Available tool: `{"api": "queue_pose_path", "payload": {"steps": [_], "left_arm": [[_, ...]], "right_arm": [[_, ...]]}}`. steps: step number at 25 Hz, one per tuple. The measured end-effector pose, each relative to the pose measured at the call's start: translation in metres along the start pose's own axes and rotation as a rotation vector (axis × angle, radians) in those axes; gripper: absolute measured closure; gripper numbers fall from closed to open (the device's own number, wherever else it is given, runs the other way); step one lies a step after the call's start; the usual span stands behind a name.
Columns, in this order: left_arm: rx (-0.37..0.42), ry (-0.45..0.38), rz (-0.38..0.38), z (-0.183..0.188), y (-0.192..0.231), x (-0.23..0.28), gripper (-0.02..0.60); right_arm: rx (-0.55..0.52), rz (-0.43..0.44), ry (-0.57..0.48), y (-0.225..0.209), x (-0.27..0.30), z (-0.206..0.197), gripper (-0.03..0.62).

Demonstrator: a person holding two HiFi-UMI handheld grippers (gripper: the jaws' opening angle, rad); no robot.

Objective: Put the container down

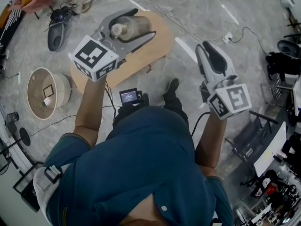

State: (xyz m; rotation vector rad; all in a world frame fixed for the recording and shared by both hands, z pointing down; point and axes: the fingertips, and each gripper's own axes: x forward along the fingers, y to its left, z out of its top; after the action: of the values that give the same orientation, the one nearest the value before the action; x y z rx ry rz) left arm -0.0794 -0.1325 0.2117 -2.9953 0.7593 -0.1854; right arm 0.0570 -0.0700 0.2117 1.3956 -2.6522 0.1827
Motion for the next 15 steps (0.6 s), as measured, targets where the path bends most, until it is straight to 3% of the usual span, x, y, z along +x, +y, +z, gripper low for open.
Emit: {"api": "queue_pose_path", "payload": {"steps": [9,15], "left_arm": [[-0.015,0.054,0.165,-0.016,0.073,0.003,0.249],[-0.07,0.093,0.276,-0.039,0.13,0.019,0.249]], "right_arm": [[-0.003,0.18,-0.02,-0.042,0.102,0.008,0.528],[-0.004,0.308,0.008,-0.074,0.177,0.009,0.52]]}}
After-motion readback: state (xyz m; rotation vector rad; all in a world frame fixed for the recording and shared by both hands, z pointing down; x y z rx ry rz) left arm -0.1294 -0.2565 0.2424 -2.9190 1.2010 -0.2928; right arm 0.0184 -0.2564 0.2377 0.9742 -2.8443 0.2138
